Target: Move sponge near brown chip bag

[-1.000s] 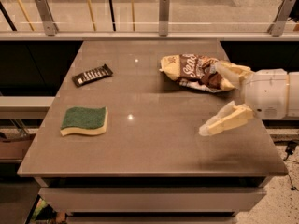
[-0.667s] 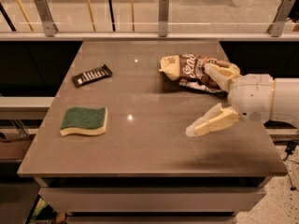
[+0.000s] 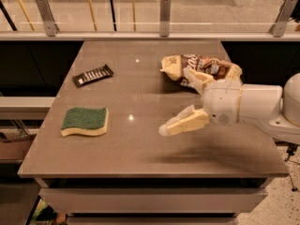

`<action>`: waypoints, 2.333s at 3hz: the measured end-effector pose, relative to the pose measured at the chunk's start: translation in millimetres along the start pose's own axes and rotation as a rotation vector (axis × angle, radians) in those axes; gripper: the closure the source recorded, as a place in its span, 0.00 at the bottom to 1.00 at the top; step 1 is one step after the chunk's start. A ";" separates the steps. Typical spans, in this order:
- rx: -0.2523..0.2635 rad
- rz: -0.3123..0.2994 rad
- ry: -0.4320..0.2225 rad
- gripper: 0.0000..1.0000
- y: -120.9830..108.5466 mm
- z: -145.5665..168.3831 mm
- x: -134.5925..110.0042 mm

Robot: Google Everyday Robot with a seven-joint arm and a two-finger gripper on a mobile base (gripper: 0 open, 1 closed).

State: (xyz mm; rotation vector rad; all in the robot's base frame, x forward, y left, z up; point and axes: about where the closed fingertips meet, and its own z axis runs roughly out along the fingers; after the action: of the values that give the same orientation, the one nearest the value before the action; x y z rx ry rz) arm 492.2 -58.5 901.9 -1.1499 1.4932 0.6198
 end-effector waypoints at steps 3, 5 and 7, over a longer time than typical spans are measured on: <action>-0.179 0.091 -0.006 0.00 35.2 77.0 8.2; -0.230 0.095 -0.119 0.00 43.0 126.0 8.6; -0.185 0.086 -0.064 0.00 46.8 148.4 11.8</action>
Offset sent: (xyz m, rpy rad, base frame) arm 0.0003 0.0778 -0.0397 0.0069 0.1798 0.1503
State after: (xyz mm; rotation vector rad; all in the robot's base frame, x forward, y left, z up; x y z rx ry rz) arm 515.7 83.7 842.1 -1.1992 1.4596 0.8610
